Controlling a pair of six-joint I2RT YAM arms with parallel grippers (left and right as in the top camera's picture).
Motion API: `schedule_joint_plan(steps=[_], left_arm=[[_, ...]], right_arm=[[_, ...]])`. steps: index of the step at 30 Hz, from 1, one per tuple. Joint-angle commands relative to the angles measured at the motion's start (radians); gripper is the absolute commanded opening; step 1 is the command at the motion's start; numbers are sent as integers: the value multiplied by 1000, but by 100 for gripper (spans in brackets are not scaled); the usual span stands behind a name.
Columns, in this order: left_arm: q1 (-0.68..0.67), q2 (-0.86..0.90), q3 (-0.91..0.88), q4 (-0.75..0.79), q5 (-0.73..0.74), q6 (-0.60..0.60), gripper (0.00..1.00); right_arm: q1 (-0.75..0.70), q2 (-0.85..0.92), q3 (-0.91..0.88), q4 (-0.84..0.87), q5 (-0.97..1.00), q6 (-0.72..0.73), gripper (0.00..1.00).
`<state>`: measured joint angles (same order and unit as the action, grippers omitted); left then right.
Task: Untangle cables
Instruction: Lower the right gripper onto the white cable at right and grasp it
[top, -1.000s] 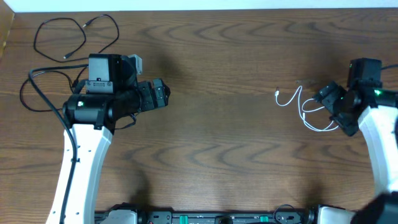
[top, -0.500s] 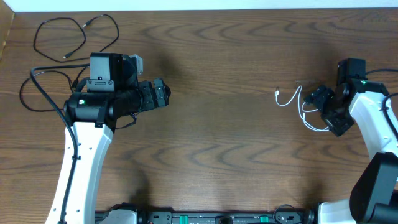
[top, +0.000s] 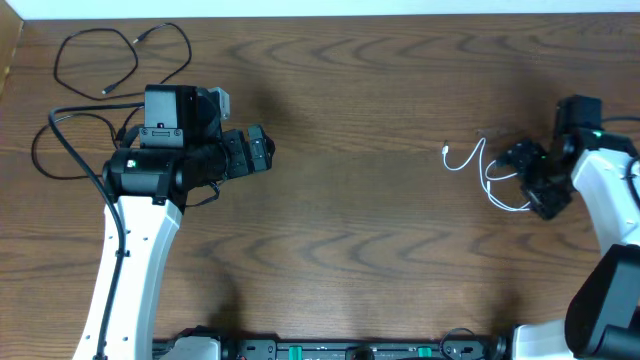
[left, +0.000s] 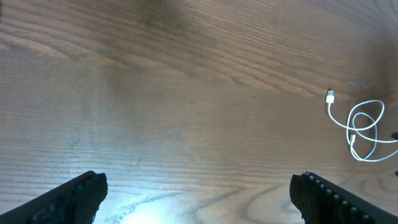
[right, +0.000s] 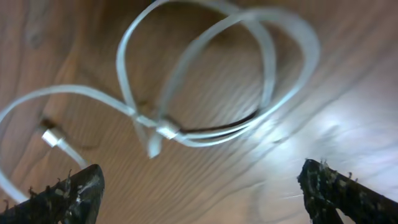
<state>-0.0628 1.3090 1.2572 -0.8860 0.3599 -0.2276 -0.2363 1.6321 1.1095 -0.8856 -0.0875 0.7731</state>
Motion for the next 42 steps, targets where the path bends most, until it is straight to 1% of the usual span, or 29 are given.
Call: schedule_joint_plan(steps=[1,4,6,8,13,15,19,20,24,26,31,36,42], left_arm=[[-2,6,7,5,-14,17,99],[-2,10,7,8,-14,17,99],[-2,17,7,12,-13,17,99],[-2,23,7,12,-13,17,99],[-2,32,7,12,-13,16,99],[-2,33,7,12,-11,7,98],[-2,33,7,11,-6,6,99],[-2,33,7,11,-6,6,99],[-2,32,7,4,-6,6,99],[-2,32,7,0,-6,6,99],[-2,33,7,-3,-6,6,99],[-2,32,7,-3,-6,6,99],[-2,32,7,-2,-6,6,99]], right_arm=[[-57,-9,-4,-5,55,-11,98],[-89,-9,-5,21,55,-11,96],[-93,-9,-5,41,53,10,88],[-85,-9,-5,45,51,43,87],[-49,-9,-6,95,27,45,86],[-35,-9,-6,101,20,48,80],[-16,-9,-6,114,41,72,75],[-13,-8,-6,121,47,73,73],[-11,-8,-7,124,92,114,57],[-11,-8,-8,124,101,125,52],[-10,-8,-13,123,96,124,52],[-10,-8,-32,130,96,125,46],[-10,-8,-85,214,86,147,47]])
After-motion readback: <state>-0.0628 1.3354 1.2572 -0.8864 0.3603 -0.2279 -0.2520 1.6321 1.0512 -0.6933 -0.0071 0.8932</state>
